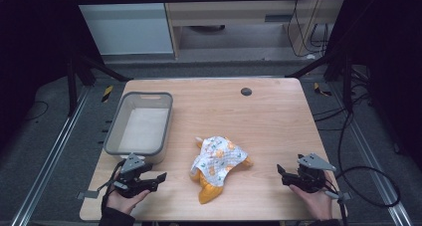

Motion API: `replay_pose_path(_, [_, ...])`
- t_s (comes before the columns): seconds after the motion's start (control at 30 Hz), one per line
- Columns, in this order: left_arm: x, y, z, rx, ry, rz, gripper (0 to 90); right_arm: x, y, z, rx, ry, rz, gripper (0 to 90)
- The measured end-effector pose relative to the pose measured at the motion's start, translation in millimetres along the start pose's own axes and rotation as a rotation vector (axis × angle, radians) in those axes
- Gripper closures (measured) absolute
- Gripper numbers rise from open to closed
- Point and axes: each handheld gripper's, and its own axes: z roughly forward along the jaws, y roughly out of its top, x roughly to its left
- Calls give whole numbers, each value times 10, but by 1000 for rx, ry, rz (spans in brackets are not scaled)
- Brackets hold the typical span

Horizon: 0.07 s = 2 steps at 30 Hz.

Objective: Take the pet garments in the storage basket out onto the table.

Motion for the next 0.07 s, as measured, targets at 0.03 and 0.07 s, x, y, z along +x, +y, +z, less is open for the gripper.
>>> replay_pose_path(0.03, [20, -27, -4, 3, 9, -5, 335, 1, 0, -1, 0, 1, 2, 159])
replay_pose_path(0.07, [20, -27, -4, 3, 9, -5, 335, 1, 0, -1, 0, 1, 2, 159])
